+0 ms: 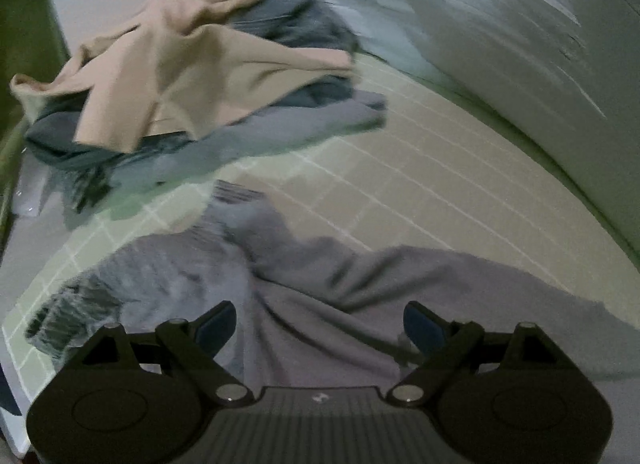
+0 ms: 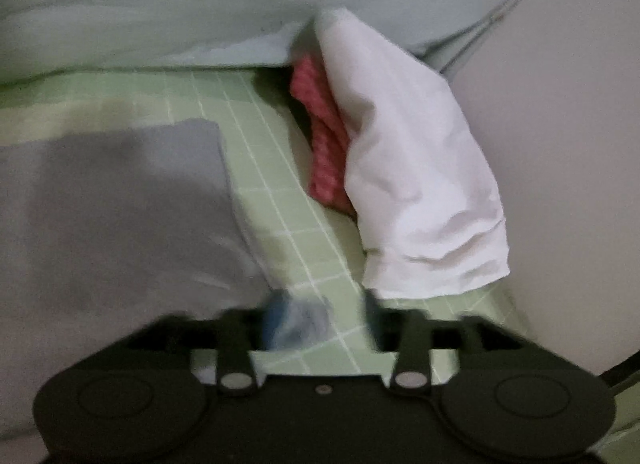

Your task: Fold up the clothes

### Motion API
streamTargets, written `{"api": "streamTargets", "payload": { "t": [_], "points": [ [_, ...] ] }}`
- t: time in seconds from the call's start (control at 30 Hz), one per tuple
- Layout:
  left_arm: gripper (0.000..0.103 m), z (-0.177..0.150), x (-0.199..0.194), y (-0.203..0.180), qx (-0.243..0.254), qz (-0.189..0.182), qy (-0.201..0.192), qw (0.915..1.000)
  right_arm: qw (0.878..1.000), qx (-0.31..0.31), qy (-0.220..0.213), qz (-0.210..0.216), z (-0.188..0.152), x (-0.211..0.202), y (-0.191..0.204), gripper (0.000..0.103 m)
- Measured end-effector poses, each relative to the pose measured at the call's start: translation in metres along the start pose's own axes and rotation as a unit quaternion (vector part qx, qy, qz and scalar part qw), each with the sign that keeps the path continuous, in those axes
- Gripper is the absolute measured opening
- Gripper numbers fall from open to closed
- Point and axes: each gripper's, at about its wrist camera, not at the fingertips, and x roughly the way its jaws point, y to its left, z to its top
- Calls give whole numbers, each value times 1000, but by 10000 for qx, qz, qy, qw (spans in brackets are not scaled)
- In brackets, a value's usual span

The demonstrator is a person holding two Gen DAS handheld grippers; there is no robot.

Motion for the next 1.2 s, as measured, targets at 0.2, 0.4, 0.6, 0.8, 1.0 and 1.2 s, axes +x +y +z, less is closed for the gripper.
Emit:
{"api": "streamTargets", "payload": {
  "t": [0.2,0.4,0.6,0.8,1.0,1.2],
  "points": [
    [91,18,-1,23,422,-39,-236,9988,9975,-305,-512,374,1,-65,40,83],
    [91,43,10,29,1114,-250,-514,9921,9948,-437,-440,809,-19,-117,89,83],
    [77,52,33,36,1629,-418,-547,9842,9931,-543,-161,1024,-51,-157,139,83],
    [52,30,33,46,2352,-918,-492,9664,9900,-624,90,1263,-84,-184,164,83],
    [32,3,26,43,3322,-1124,-479,9353,9886,-726,181,1310,-107,-203,176,83],
    [38,-3,34,27,3973,-981,-560,9107,9911,-406,155,1262,-117,-210,178,84]
  ]
}}
